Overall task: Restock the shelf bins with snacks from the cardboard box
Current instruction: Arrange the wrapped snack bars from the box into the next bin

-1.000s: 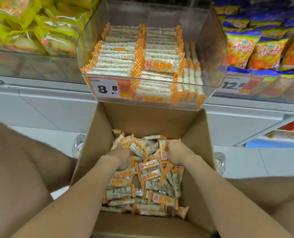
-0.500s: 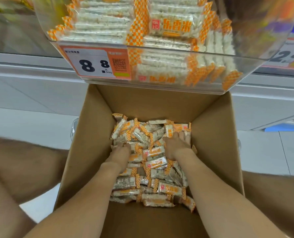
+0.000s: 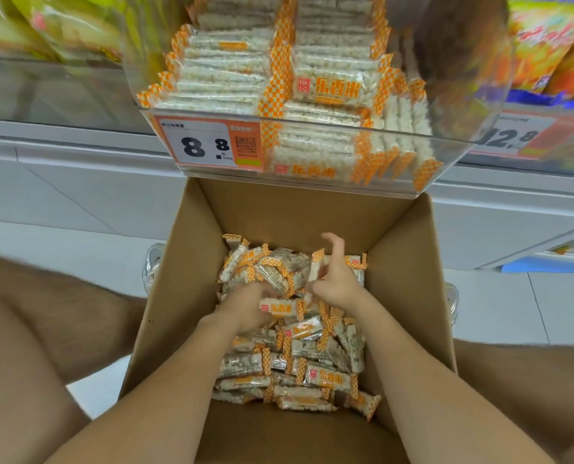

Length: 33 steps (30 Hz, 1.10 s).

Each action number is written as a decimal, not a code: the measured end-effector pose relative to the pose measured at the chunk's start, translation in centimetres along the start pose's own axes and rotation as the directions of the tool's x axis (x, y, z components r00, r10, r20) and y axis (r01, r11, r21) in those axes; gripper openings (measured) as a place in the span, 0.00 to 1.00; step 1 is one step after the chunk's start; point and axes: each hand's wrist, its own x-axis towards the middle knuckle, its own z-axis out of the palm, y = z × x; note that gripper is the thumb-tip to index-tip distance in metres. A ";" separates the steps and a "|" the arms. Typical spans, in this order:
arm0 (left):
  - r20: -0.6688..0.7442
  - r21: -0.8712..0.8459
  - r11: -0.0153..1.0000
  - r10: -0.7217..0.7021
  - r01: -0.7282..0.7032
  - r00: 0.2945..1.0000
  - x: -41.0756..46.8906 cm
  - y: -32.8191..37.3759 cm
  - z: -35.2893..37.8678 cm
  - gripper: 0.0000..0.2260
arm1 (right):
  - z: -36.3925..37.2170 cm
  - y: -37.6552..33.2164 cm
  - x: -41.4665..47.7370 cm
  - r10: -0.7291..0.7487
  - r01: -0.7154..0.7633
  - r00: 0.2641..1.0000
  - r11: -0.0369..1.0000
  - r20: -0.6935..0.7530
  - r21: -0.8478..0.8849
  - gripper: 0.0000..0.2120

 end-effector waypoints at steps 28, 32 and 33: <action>-0.176 -0.036 0.824 0.552 -0.566 0.815 -16.7 14.8 -19.6 0.13 | -9.1 -17.5 -16.2 -0.734 0.598 0.548 0.679 -0.401 -0.425 0.17; -0.303 -0.166 0.766 0.560 -0.622 0.771 -17.6 16.3 -22.3 0.12 | -11.9 -20.5 -16.8 -0.776 0.662 0.613 0.607 -0.148 -0.439 0.20; -0.327 -0.213 0.746 0.555 -0.631 0.765 -17.7 16.6 -22.8 0.12 | -12.4 -21.4 -16.8 -0.759 0.648 0.641 0.614 -0.112 -0.450 0.22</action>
